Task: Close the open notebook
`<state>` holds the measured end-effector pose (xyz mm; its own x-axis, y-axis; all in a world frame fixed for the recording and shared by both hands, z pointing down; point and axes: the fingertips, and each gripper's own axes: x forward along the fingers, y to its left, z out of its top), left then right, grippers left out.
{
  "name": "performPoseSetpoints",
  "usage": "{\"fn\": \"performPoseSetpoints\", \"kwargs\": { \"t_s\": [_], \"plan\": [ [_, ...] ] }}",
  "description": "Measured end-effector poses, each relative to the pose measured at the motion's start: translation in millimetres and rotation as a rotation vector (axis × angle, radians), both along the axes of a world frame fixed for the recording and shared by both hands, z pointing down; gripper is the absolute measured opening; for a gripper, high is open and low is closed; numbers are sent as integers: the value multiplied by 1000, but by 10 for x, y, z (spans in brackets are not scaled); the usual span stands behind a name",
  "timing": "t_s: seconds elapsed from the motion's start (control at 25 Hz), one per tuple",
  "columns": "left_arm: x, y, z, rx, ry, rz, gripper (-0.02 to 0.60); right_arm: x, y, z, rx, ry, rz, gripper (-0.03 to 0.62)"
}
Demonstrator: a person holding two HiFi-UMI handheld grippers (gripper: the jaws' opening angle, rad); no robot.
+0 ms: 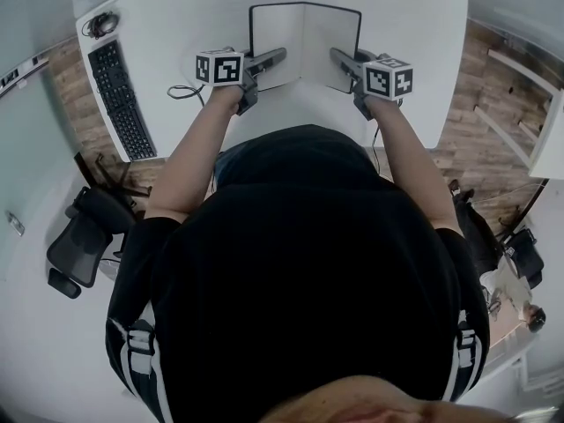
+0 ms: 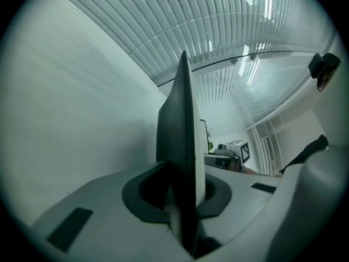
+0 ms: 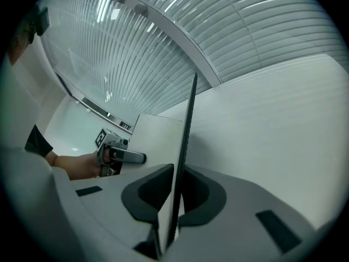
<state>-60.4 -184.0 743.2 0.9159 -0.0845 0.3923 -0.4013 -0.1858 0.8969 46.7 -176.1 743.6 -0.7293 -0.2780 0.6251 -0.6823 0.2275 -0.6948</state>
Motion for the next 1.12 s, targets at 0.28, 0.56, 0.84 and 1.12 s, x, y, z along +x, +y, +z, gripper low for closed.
{"fn": "performPoseSetpoints", "kwargs": {
  "t_s": [0.28,0.56,0.84,1.12],
  "plan": [
    [4,64,116,-28,-3,-5,67,24,52,137,-27,7,2,55],
    [15,60,216,-52,-2,-12,66,89,73,263,-47,21,6,55],
    [18,89,214,-71,1,-5,66,126,78,309,-59,41,1,55],
    [-68,86,276,-65,-37,-6,61,204,88,455,-86,66,19,57]
  ]
}}
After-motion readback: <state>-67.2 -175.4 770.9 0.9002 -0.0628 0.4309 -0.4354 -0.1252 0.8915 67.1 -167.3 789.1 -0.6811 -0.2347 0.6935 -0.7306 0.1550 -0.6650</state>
